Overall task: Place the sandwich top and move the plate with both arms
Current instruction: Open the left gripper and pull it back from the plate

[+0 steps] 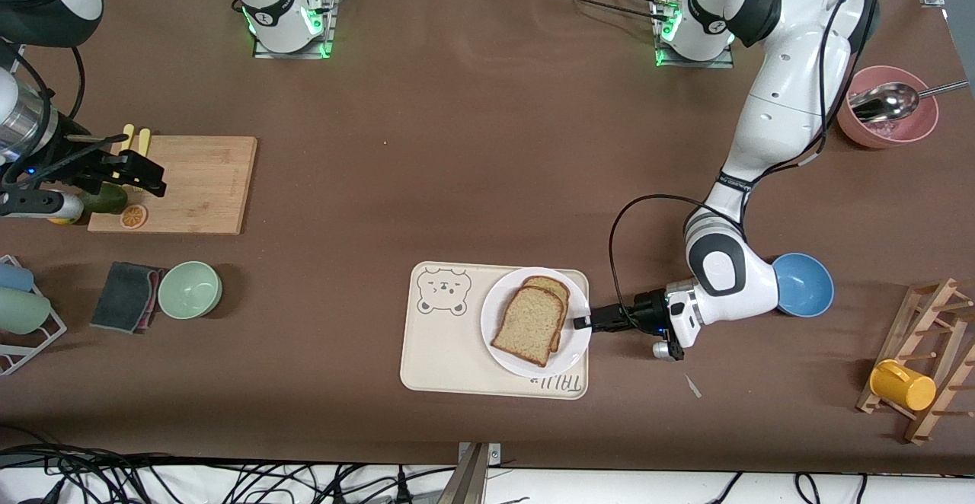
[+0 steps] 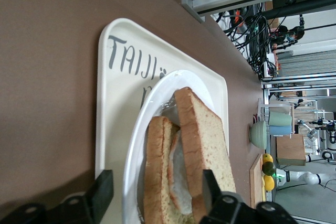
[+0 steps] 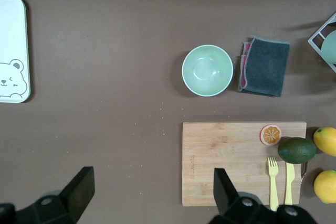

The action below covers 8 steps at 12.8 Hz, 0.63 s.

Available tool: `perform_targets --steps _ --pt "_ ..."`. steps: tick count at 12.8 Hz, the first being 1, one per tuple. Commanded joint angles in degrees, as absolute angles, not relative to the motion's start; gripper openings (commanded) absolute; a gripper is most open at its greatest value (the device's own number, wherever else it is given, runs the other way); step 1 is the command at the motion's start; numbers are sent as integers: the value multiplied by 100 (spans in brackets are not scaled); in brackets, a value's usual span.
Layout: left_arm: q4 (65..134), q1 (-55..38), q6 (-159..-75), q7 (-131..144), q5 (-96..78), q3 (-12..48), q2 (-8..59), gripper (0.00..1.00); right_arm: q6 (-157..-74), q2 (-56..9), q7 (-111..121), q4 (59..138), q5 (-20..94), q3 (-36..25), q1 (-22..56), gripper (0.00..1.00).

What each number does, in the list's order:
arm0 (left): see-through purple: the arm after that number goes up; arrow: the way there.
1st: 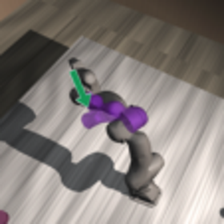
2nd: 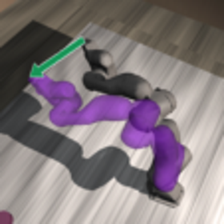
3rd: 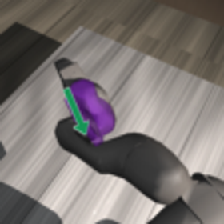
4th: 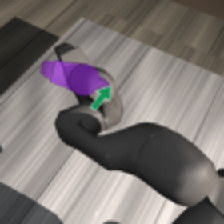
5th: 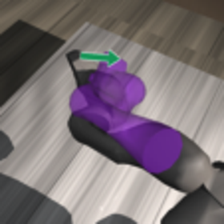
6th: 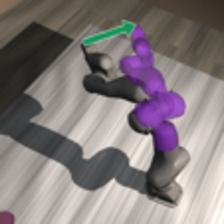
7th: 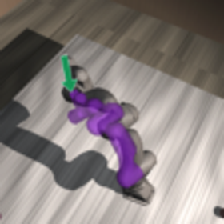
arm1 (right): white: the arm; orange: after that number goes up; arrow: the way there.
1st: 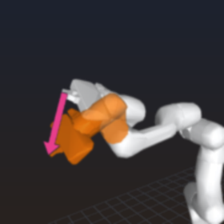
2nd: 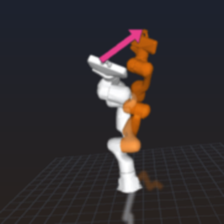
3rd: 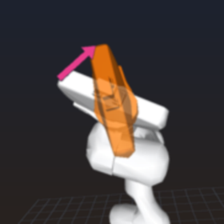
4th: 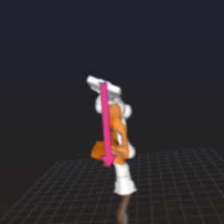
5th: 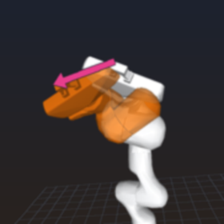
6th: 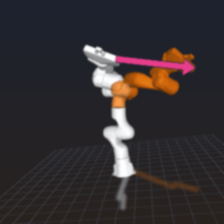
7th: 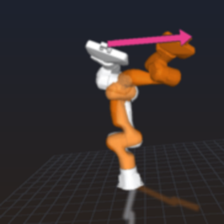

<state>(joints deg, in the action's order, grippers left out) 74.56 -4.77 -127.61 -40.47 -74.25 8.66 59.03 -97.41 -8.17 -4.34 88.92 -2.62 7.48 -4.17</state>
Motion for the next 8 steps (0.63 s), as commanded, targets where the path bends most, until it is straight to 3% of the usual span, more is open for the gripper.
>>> perform_targets --steps 1,8 --pt "7497 -483 -12753 -3903 -7419 756 5748 100 -9615 -879 -316 8719 -308 747 -422 100" --pt "7585 -413 -12665 -2436 -5013 756 5090 100 -9633 -879 -149 8728 -316 747 -404 100"
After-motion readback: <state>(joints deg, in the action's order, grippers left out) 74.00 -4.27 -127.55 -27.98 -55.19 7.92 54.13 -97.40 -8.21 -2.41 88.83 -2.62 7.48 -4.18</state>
